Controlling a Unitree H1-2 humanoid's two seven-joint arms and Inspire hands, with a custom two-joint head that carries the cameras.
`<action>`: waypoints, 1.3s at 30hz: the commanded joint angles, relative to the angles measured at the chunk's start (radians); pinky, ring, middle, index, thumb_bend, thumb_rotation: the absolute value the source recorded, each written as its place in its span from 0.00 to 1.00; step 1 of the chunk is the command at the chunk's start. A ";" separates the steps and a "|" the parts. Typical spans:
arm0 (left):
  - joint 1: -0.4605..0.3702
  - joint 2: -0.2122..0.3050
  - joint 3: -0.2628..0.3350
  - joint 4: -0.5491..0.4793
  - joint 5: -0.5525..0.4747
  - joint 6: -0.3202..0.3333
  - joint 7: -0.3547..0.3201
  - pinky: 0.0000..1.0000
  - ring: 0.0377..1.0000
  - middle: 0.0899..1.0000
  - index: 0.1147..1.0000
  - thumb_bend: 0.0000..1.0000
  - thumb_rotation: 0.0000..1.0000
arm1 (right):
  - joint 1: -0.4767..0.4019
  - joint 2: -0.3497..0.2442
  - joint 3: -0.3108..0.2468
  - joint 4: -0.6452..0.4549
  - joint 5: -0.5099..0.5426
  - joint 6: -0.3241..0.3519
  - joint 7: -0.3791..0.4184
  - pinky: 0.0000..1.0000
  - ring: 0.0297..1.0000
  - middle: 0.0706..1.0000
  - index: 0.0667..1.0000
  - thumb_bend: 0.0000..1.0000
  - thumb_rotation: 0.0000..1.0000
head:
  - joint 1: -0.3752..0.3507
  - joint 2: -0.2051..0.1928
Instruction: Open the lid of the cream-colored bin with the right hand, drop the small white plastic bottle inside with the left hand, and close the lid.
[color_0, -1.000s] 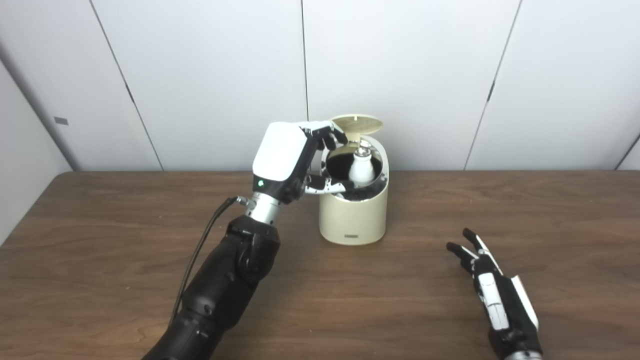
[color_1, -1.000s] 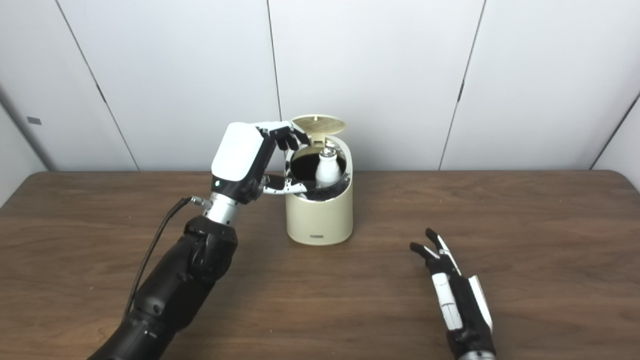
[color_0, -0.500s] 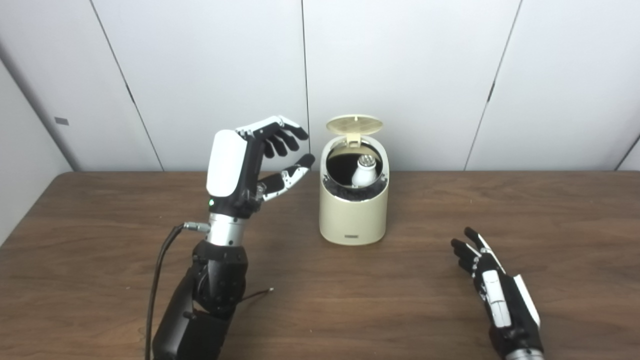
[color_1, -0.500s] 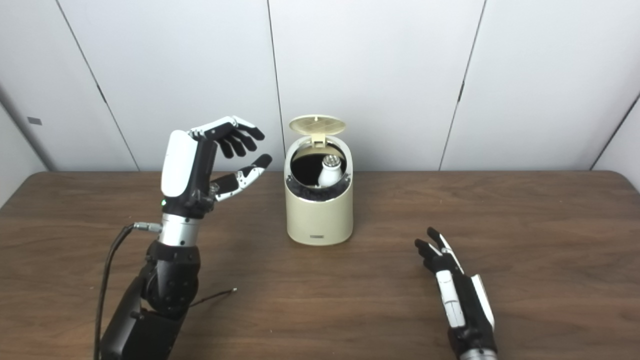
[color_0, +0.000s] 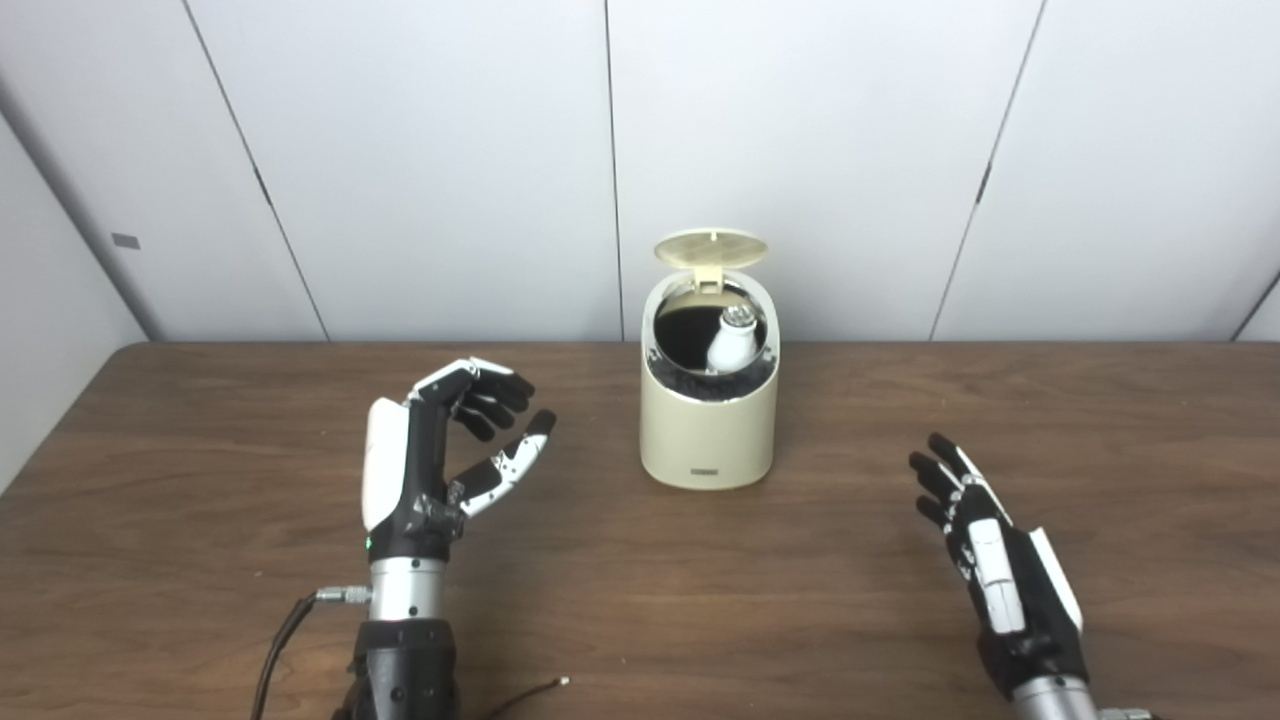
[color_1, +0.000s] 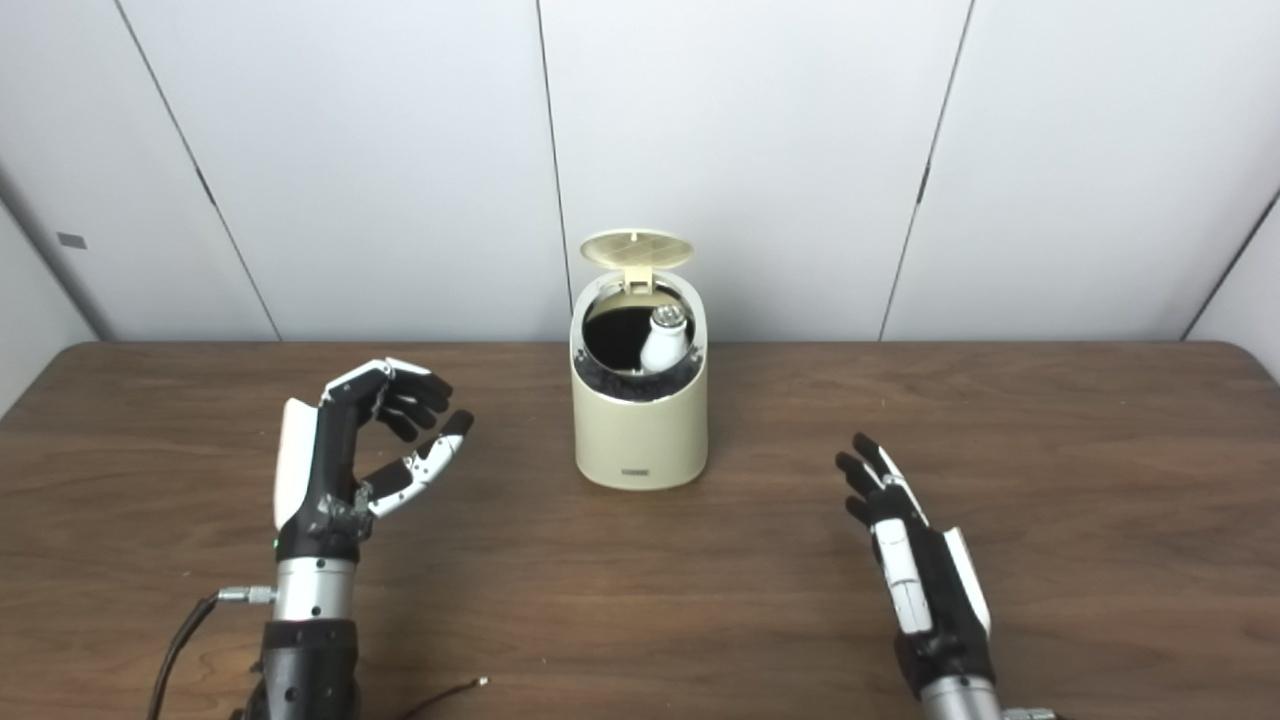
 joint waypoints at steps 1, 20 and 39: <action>0.016 -0.002 -0.001 -0.048 -0.101 0.016 -0.059 0.50 0.55 0.58 0.61 0.51 0.64 | -0.056 -0.003 0.004 -0.070 0.000 0.020 0.007 0.92 0.94 0.92 0.89 0.70 0.96 | 0.001 0.000; 0.153 0.011 0.037 -0.074 -0.497 0.232 -0.301 1.00 1.00 1.00 1.00 0.65 1.00 | -0.426 -0.141 0.162 -0.075 -0.375 0.156 0.091 0.89 0.93 0.93 0.89 0.63 1.00 | -0.012 0.033; 0.199 -0.027 0.034 -0.016 -0.557 0.235 -0.311 1.00 1.00 1.00 1.00 0.68 1.00 | -0.755 -0.157 0.264 0.251 -0.568 0.092 0.106 0.99 1.00 0.99 0.89 0.64 1.00 | -0.003 0.037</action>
